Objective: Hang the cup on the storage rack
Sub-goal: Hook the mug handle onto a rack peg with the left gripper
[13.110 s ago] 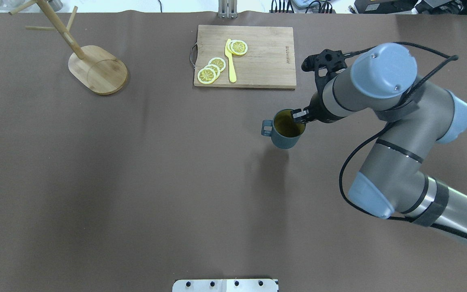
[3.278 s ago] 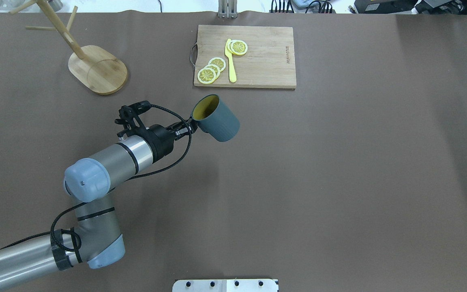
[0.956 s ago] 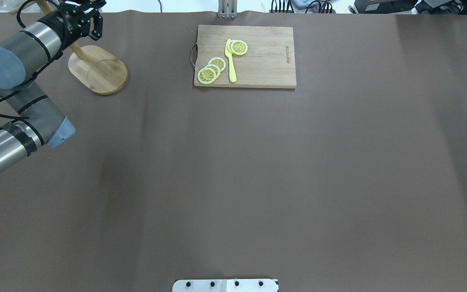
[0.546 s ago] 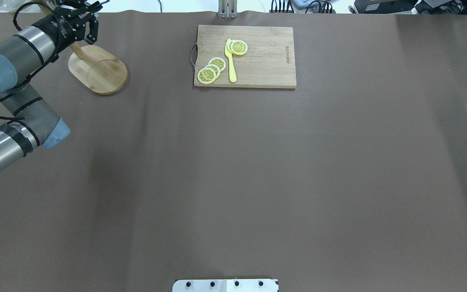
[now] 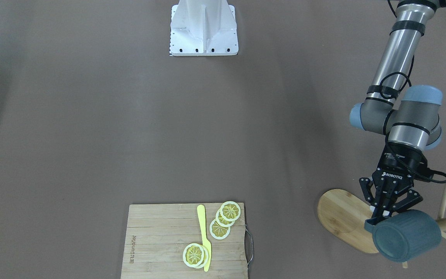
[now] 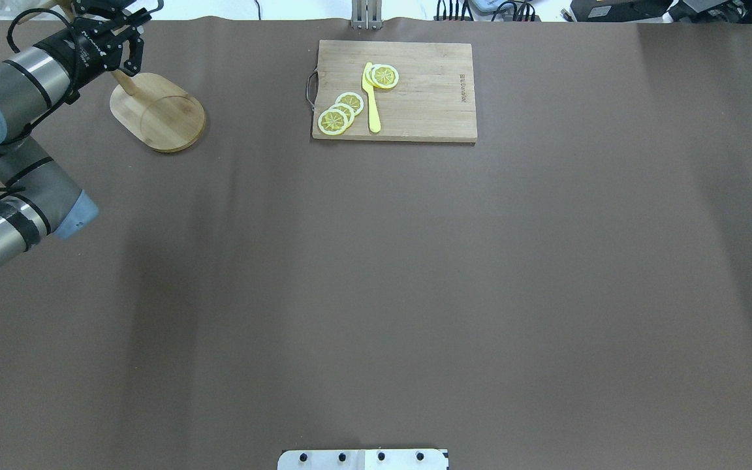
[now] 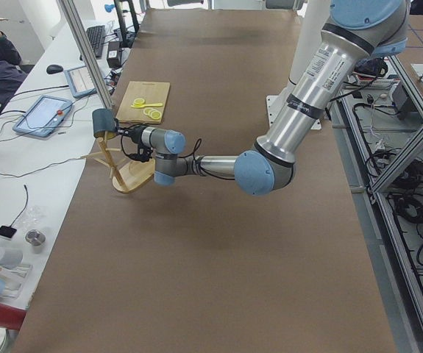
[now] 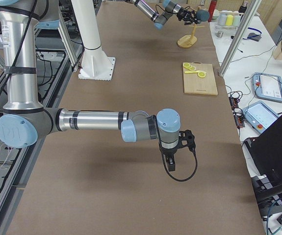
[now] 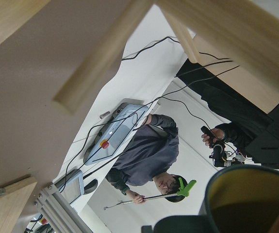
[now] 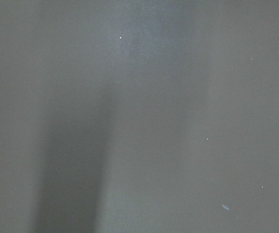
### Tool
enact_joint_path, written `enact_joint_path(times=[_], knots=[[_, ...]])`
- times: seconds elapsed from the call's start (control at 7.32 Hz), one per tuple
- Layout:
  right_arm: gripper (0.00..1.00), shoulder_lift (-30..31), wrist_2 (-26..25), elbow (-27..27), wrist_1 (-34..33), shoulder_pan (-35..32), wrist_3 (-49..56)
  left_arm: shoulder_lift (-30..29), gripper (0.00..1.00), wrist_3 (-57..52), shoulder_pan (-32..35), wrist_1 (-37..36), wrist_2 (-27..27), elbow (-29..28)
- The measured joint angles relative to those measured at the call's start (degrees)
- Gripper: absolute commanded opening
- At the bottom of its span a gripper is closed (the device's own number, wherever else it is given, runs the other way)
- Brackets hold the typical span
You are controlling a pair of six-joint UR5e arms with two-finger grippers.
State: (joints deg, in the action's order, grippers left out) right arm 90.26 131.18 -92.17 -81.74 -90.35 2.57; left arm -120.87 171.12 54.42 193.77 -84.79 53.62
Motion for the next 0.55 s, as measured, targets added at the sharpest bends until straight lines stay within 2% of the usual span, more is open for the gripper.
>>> enact_joint_path(times=[0.41,0.55], knots=[[1.00,0.0,0.0,-0.1,0.0,0.0,0.0,1.0,0.02,-0.1,-0.2,1.8,-0.1,-1.0],[1.00,0.0,0.0,-0.1,0.0,0.0,-0.1,1.0,0.20,-0.2,-0.3,2.0,0.2,-1.5]])
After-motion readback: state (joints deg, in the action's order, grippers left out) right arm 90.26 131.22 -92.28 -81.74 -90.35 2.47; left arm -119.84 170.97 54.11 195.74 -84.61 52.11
